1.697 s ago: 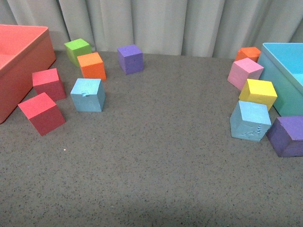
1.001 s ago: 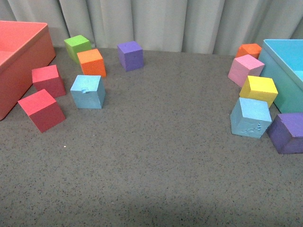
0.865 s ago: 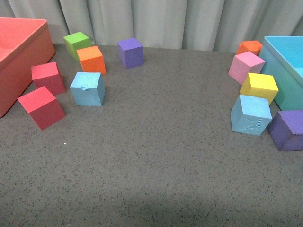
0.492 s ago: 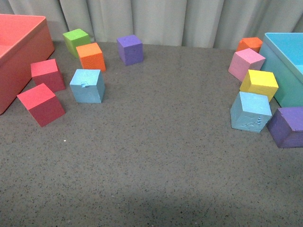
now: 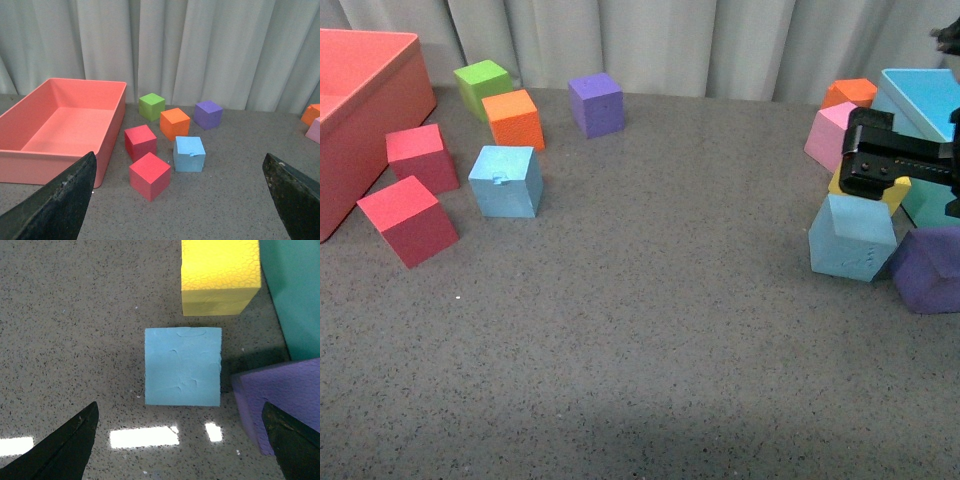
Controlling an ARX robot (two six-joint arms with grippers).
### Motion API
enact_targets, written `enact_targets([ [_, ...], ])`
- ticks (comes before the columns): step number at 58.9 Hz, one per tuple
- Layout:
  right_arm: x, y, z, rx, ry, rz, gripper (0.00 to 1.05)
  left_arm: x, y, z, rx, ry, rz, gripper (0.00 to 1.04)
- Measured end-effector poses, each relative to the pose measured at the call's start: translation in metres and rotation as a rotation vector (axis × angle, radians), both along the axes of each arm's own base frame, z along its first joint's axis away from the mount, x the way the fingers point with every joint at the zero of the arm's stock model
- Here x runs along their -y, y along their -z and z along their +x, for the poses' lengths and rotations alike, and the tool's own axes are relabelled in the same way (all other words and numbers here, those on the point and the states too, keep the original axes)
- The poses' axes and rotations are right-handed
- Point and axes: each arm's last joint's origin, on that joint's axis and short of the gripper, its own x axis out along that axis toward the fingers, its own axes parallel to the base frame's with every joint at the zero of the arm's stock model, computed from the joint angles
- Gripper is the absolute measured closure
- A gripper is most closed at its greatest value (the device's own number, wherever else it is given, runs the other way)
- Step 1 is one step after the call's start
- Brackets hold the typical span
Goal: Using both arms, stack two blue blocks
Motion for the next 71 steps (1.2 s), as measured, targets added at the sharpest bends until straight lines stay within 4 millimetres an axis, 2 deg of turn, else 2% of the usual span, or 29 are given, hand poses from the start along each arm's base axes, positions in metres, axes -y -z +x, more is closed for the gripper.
enact_targets([
  [14,-0.004,0.018,0.021,-0.052,0.009,0.016,0.1,0.0,0.0,0.0,0.0,0.0,0.0,0.07],
  [59,-0.008,0.051,0.046,-0.169,0.014,-0.003,0.1,0.0,0.0,0.0,0.0,0.0,0.0,0.07],
  [62,-0.008,0.053,0.048,-0.181,0.015,-0.005,0.13,0.0,0.0,0.0,0.0,0.0,0.0,0.07],
  [71,-0.008,0.057,0.053,-0.217,0.023,-0.025,0.45,0.0,0.0,0.0,0.0,0.0,0.0,0.07],
])
